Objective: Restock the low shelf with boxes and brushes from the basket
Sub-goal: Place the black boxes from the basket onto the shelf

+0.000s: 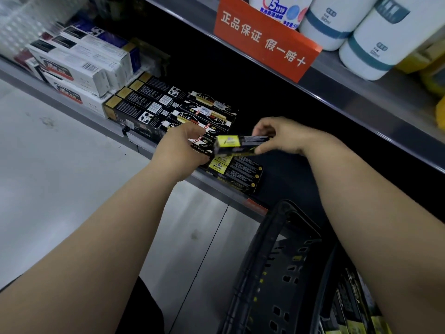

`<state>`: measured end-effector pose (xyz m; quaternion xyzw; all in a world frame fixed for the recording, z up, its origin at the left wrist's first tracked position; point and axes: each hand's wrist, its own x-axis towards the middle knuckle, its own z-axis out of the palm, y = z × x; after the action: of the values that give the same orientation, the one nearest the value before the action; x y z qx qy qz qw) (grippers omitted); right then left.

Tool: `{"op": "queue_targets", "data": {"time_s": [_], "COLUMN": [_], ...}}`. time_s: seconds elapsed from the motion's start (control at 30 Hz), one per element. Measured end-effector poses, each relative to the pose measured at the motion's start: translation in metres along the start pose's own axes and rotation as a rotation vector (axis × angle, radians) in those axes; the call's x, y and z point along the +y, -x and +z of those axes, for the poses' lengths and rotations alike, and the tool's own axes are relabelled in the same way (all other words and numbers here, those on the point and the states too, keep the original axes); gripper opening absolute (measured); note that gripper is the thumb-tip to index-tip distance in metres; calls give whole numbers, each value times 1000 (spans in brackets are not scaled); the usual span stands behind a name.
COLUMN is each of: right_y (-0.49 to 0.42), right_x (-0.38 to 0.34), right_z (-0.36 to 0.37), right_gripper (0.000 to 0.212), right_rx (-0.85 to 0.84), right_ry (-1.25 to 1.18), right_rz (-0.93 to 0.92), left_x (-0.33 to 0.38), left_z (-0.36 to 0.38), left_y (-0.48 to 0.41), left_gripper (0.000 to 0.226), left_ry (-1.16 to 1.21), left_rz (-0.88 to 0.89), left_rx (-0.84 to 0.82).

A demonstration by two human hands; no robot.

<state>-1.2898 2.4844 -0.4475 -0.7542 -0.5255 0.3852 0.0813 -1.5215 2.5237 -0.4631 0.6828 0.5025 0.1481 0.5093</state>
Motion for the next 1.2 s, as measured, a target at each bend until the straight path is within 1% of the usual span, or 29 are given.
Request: {"op": "queue_targets", "data": {"time_s": [0.07,0.13,0.2,0.23,0.3,0.37,0.43,0.53,0.6,0.63,0.7,0.8,0.87,0.93,1.0,1.03,1.1,1.17,1.2], "right_y": [-7,-18,-27,-30,-36,-41,-42,-38,-35,-33,-28,-2,33,82,136,164,216,257,273], "right_x": [15,23,22,21,19,17,15,16,15,11,-4,-36,-51,-55,-48,-41,-22,2,16], "right_z": [-5,-3,6,13,30,47,55,51,49,48,42,21,9,4,5,7,11,22,30], "right_gripper": [35,43,50,54,59,55,55,52,56,58,59,50,40,31,22,18,15,16,15], "right_rx": [61,116,129,118,65,-34,-145,-227,-224,-207,-117,-23,31,97,180,214,256,285,289], "right_ry": [89,323,500,553,625,669,679,606,577,579,537,431,297,133,8,-60,-252,-438,-479], "right_rz": [132,289,408,443,429,346,301,302,300,289,234,114,49,-10,-54,-61,-46,13,60], "left_x": [-1,-2,-3,-3,-3,-2,1,8,14,17,24,37,47,57,65,67,69,71,72], "left_z": [2,4,5,5,5,4,3,4,6,7,9,12,16,23,29,32,39,46,50], "left_y": [0,0,0,0,0,1,3,8,12,15,22,35,49,67,86,94,111,128,137], "left_gripper": [43,30,22,22,24,27,28,28,28,27,26,20,18,17,19,22,29,31,31], "left_ry": [27,59,74,77,95,110,130,136,110,97,76,-24,-93,-113,-153,-215,-374,-440,-448], "left_rz": [-8,-13,-14,-14,-24,-39,-47,-39,-11,4,30,110,208,311,445,529,701,821,866], "left_rx": [-44,-80,-101,-103,-92,-84,-96,-130,-154,-168,-195,-241,-303,-360,-361,-336,-286,-304,-332]}}
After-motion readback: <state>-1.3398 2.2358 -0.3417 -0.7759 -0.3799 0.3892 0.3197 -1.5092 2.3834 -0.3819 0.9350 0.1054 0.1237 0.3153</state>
